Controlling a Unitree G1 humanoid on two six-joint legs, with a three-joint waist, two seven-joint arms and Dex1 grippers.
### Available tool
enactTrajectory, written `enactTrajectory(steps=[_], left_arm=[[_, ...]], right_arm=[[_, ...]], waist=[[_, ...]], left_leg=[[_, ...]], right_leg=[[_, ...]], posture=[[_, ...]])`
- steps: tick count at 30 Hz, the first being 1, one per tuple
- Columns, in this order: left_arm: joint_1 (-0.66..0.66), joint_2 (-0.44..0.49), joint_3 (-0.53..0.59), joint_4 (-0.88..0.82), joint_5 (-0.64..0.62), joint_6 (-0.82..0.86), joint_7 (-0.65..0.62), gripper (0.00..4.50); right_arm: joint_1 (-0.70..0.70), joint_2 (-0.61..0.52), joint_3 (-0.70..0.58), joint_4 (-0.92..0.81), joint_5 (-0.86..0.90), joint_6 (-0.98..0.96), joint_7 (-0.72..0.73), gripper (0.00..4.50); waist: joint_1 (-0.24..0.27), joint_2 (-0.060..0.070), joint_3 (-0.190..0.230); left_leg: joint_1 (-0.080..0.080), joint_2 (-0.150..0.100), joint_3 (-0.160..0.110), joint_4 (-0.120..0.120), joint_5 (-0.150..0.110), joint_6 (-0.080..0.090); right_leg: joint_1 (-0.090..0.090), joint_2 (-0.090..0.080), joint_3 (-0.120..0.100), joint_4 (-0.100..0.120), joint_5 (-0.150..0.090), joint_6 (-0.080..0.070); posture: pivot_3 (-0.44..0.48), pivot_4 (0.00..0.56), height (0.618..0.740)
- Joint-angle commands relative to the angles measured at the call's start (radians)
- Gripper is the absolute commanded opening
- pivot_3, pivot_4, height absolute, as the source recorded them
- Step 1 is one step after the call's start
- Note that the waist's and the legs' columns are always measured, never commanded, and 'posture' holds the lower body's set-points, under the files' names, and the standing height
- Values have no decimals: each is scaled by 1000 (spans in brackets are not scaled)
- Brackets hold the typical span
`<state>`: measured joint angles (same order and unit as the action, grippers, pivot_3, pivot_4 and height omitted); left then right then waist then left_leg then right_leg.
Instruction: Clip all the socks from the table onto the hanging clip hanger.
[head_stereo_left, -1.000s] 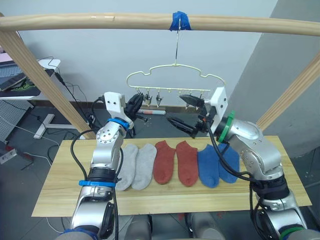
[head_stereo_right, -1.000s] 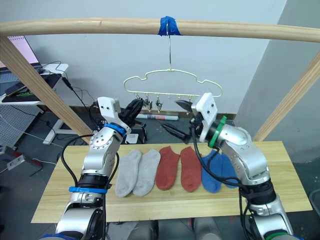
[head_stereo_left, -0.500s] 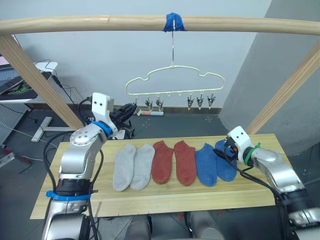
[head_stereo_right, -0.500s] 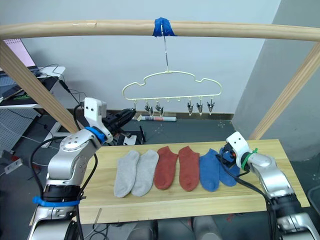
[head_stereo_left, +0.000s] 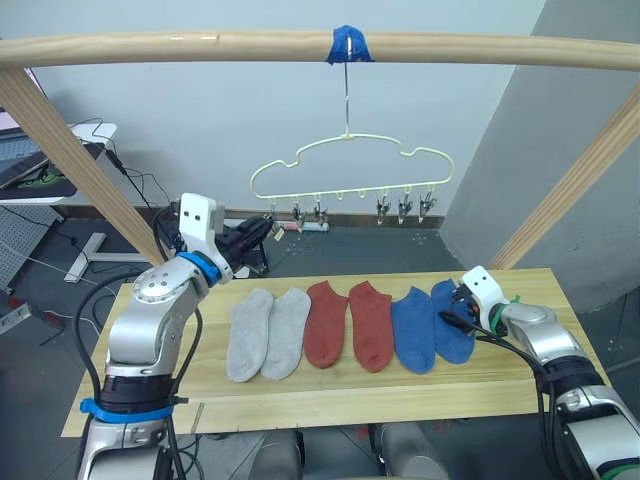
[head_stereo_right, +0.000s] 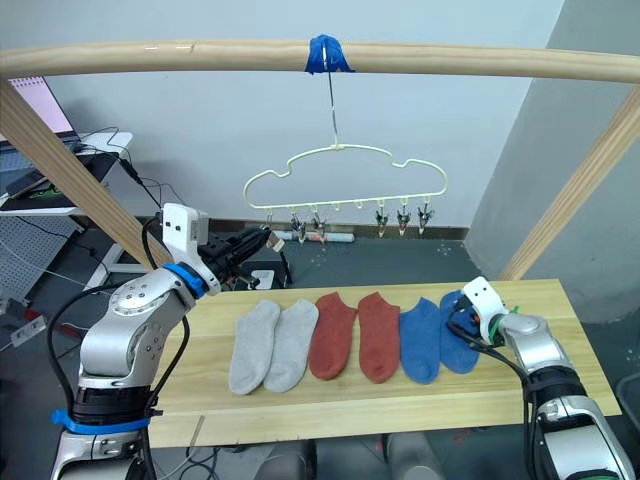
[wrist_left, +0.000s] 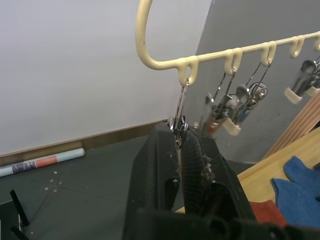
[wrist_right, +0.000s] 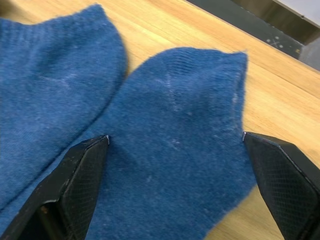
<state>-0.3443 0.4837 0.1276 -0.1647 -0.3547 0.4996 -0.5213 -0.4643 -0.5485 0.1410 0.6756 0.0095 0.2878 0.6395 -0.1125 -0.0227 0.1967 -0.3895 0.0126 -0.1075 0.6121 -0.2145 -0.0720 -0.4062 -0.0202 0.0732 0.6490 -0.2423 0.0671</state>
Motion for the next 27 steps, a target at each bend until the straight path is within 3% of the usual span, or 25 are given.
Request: enactTrajectory(steps=[1, 5, 13, 15, 20, 23, 27], left_arm=[[11, 13, 31, -31, -7, 17, 14, 68], [7, 18, 34, -27, -6, 21, 13, 68], [2, 22, 37, -24, -6, 23, 8, 68], [-1, 22, 40, -25, -12, 31, 7, 68], [-22, 2, 105, -42, -146, 200, 29, 68], [-77, -68, 265, -34, -461, 520, 123, 68], [-139, -104, 406, 4, -730, 745, 244, 68]], right_arm=[[-25, 7, -3, 41, -14, -31, 27, 4500], [-28, 9, -6, 69, -22, -45, 40, 3541], [21, -4, -19, 36, -31, -69, 47, 579], [49, -11, -29, -7, -26, -74, 42, 44], [167, -70, -64, -333, 10, -44, 97, 44], [245, -116, -85, -674, 67, 41, 152, 44], [278, -103, -96, -957, 139, 210, 131, 44]], waist=[[0, 0, 0], [1, 0, 0], [2, 0, 0], [4, 0, 0], [9, 1, 1], [6, 3, 6], [3, -2, 9]], left_leg=[[0, 0, 0, 0, 0, 0], [0, 0, 0, 0, 0, 0], [0, 0, 0, 0, 0, 0], [0, 0, 0, 0, 0, 0], [0, 0, 0, 0, 0, 0], [0, 0, 0, 0, 0, 0], [1, 1, -2, 1, 0, 0]], right_leg=[[0, 0, 0, 0, 0, 0], [0, 0, 0, 0, 0, 0], [1, 0, 0, 0, 0, 0], [1, 0, 0, -1, 0, 0], [1, 0, 0, -1, 0, 0], [1, 0, 0, 0, 0, 1], [1, 1, -1, 2, 0, 1]], posture=[[-45, 193, 740], [-42, 190, 740], [-43, 189, 740], [-42, 190, 740], [-41, 194, 740], [-45, 196, 740], [-45, 197, 740]])
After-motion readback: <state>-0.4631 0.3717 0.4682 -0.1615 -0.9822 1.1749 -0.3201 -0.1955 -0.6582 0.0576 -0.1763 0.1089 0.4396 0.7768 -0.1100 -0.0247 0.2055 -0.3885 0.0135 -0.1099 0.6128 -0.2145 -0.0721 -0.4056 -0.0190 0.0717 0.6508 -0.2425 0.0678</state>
